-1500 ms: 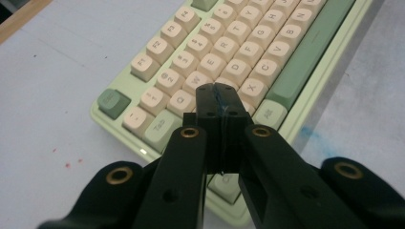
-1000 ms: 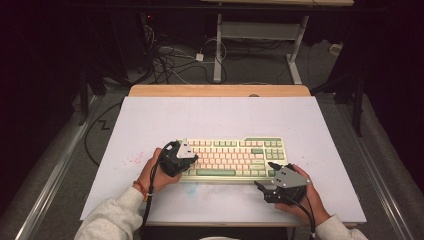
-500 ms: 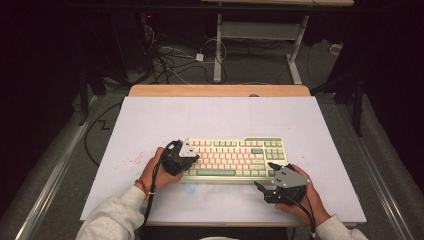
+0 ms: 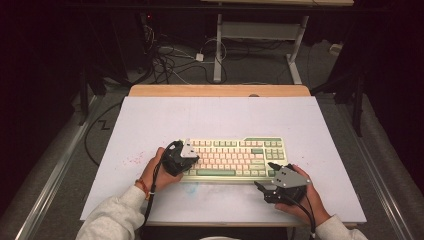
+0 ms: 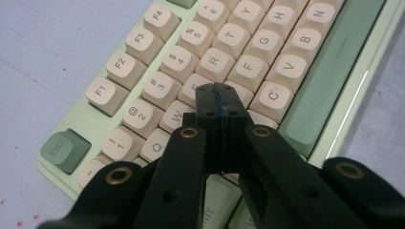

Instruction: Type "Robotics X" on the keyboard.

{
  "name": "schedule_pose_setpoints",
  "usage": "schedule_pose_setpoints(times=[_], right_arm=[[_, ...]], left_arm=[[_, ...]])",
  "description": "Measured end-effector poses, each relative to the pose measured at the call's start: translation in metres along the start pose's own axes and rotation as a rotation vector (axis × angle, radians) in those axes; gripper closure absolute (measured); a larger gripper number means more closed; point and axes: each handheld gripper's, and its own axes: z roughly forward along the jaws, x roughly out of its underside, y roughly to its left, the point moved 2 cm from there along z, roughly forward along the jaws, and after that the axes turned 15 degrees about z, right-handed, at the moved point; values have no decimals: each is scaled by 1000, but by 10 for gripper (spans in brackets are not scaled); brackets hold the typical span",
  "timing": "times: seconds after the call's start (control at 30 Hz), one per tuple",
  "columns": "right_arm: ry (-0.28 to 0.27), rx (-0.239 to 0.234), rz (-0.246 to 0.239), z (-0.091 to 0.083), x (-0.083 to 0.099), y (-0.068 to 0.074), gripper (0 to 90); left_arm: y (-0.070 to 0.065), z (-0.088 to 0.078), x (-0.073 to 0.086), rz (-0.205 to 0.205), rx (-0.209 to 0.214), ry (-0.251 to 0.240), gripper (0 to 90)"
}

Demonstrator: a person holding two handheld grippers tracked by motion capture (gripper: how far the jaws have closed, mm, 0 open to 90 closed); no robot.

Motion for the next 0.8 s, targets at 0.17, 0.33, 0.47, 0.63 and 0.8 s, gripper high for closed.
schedule_pose_setpoints(times=[0.17, 0.33, 0.47, 0.63, 0.8], right_arm=[[2, -1, -4, 0, 0, 0, 261], [3, 1, -3, 0, 0, 0, 261], [3, 2, 0, 0, 0, 0, 262], [-1, 3, 1, -1, 0, -1, 263], [-1, 9, 2, -1, 0, -1, 262]], left_arm=[[1, -3, 0, -4, -10, -8, 863], [1, -5, -1, -1, -21, -17, 846], [1, -9, -2, 5, -43, -28, 815], [1, -15, -1, 18, -63, -50, 713], [-2, -22, -3, 27, -114, -77, 542]])
